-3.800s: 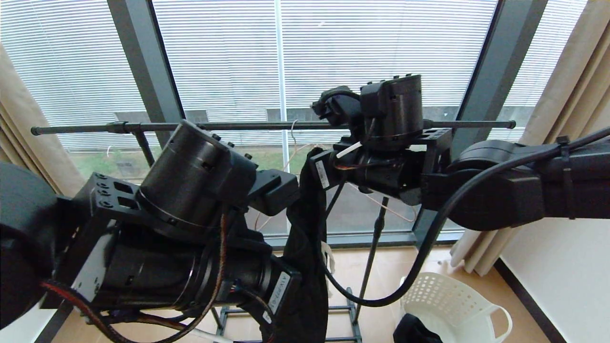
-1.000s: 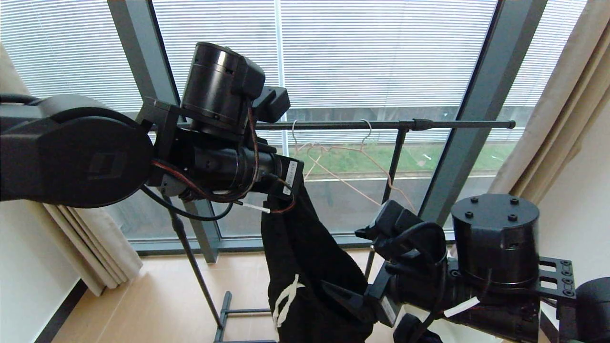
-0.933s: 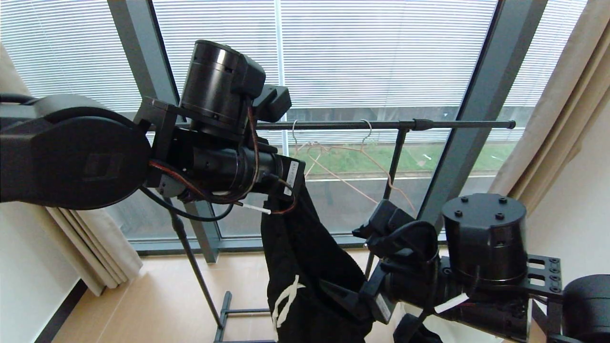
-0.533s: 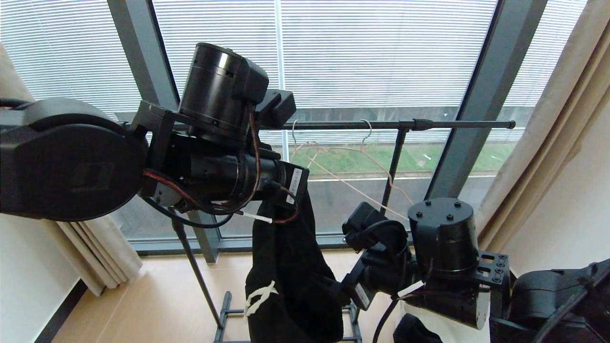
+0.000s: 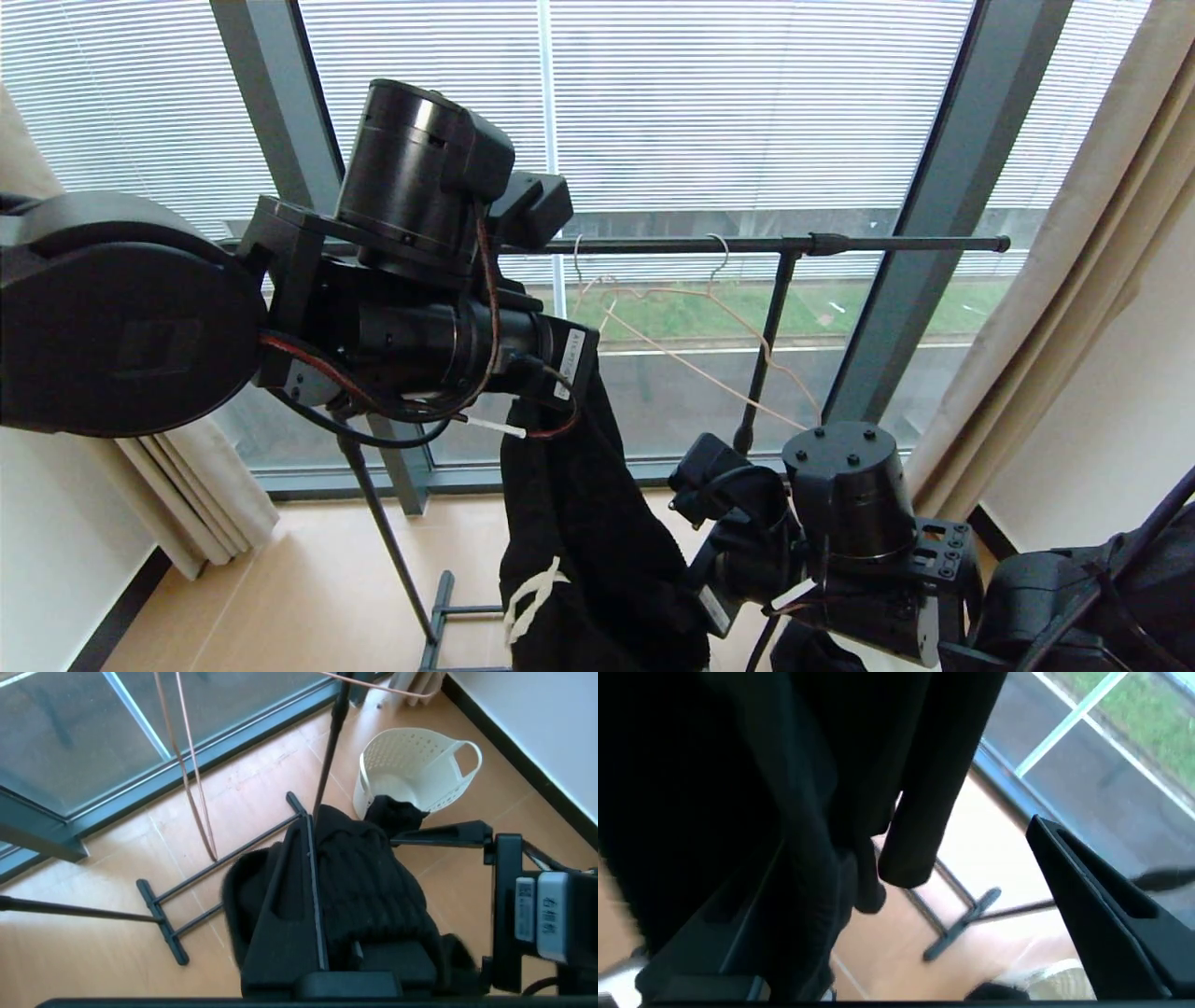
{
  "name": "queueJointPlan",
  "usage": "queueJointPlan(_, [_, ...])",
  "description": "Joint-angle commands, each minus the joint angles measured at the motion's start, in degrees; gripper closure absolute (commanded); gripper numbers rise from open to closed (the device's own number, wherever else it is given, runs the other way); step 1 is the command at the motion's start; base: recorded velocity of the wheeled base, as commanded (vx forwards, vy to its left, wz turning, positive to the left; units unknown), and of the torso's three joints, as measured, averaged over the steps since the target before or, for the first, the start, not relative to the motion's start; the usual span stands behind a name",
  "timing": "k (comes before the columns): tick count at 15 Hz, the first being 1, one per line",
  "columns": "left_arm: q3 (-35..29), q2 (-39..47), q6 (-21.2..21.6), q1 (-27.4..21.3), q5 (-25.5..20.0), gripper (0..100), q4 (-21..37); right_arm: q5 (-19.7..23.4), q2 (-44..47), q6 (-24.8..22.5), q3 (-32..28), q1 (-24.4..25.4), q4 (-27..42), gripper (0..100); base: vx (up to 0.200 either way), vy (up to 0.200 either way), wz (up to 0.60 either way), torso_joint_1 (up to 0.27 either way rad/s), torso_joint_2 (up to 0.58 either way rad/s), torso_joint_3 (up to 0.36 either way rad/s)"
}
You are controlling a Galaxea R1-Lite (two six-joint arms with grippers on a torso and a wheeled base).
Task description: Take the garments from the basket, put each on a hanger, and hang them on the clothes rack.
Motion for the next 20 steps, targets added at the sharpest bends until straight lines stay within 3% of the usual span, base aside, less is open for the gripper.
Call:
queueJointPlan(1, [-0.01,-0.38,-0.01,0.07,0.01,100,-0.01,-0.01,0.32,-0.01,2.44,-1.0,-3.12,0,0.0,0.0,0.0,0.0,0.0,0.0])
queueJointPlan(3, [0.26,-0.38,-0.01,0.16,0.01,100,-0.01,-0.01,0.32,-0.1,4.11,-1.7,-5.85,0,0.0,0.0,0.0,0.0,0.0,0.0])
queueJointPlan(4, [0.34,-0.38,-0.01,0.16,0.01,100,-0.01,-0.1,-0.04,-0.1,4.38,-1.96,-6.02,100,0.0,0.0,0.0,0.0,0.0,0.0])
queueJointPlan(10, [1.49,-0.38,0.07,1.3,-0.08,100,-0.1,-0.01,-2.23,-0.01,6.22,-3.81,-6.64,100,0.0,0.0,0.0,0.0,0.0,0.0])
queueJointPlan(16, [8.52,-1.0,0.34,2.36,-0.52,100,-0.27,-0.19,-6.72,-0.19,6.93,-7.59,-7.43,100,0.0,0.0,0.0,0.0,0.0,0.0])
queueJointPlan(20, [16.6,-3.81,1.83,2.27,-8.6,100,-6.95,-0.19,-7.68,0.69,6.66,-9.08,-7.43,100,0.0,0.0,0.0,0.0,0.0,0.0])
